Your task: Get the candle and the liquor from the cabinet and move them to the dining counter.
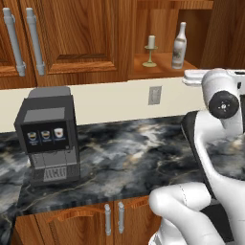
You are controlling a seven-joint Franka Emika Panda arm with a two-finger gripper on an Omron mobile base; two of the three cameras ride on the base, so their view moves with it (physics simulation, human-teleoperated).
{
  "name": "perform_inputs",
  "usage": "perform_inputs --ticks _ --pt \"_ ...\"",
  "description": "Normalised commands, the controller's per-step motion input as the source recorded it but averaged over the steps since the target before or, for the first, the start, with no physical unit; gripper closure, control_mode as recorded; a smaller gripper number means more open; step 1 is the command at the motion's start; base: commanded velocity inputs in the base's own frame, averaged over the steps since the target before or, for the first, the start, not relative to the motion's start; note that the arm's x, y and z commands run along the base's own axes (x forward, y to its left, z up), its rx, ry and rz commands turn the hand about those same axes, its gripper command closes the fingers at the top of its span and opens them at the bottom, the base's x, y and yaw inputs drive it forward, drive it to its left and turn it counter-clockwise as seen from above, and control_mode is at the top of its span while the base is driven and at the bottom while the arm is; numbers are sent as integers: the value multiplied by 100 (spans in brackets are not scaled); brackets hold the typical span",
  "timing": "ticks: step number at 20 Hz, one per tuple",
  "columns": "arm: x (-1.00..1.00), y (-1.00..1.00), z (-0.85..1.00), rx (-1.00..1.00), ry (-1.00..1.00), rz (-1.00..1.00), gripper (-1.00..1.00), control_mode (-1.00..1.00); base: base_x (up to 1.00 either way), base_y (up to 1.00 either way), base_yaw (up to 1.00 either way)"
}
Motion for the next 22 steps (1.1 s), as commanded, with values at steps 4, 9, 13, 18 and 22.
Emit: perform_inputs --ticks 4,9,13,18,22 --pt "8 45 29 15 21 27 -100 -100 0 0 0" --pt "12 36 6 13 11 18 -100 -100 0 0 0" --pt "32 5 0 8 1 2 -100 -100 0 0 0" --pt "50 0 0 3 0 0 -100 -100 0 0 0" --pt "52 0 0 0 0 0 -100 -100 0 0 0"
